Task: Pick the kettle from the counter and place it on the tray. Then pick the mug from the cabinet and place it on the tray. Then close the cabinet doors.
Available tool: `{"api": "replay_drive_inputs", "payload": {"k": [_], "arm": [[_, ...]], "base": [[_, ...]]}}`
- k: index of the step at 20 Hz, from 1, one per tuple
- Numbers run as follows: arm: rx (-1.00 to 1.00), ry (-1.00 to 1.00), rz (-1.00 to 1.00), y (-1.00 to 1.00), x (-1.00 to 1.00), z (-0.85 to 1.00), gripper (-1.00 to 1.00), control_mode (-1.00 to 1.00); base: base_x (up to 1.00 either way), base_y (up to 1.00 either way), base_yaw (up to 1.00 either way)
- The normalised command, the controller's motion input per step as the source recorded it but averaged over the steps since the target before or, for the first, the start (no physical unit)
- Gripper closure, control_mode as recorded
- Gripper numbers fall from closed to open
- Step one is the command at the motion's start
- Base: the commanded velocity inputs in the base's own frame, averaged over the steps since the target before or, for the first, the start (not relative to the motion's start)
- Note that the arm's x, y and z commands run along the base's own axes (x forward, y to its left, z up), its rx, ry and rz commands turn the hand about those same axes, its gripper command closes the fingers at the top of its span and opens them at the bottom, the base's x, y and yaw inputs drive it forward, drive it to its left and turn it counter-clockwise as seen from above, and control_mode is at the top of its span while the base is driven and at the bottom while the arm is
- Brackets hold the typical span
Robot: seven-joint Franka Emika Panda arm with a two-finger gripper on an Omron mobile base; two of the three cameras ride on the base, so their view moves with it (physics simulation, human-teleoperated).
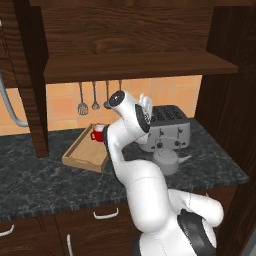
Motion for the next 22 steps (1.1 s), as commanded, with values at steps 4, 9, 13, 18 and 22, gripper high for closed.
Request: {"api": "replay_drive_inputs", "payload": {"k": [4, 9, 13, 18, 22], "arm": [[0.18, 0.0, -0.05, -0.58, -0.39, -0.05, -1.0, -1.0], [0.05, 0.03, -0.03, -0.35, -0.11, -0.05, -1.0, -1.0], [0.02, -0.06, 0.35, -0.36, -0.13, 0.06, -1.0, -1.0], [-0.01, 0.0, 0.66, -0.26, -0.11, 0.02, -1.0, -1.0], [-0.26, 0.05, 0.67, -0.07, -0.07, -0.04, -1.0, -1.0]], "base": [[0.0, 0.0, 0.0], [0.0, 0.0, 0.0], [0.0, 0.0, 0.0], [0.0, 0.0, 0.0], [0.0, 0.0, 0.0]]}}
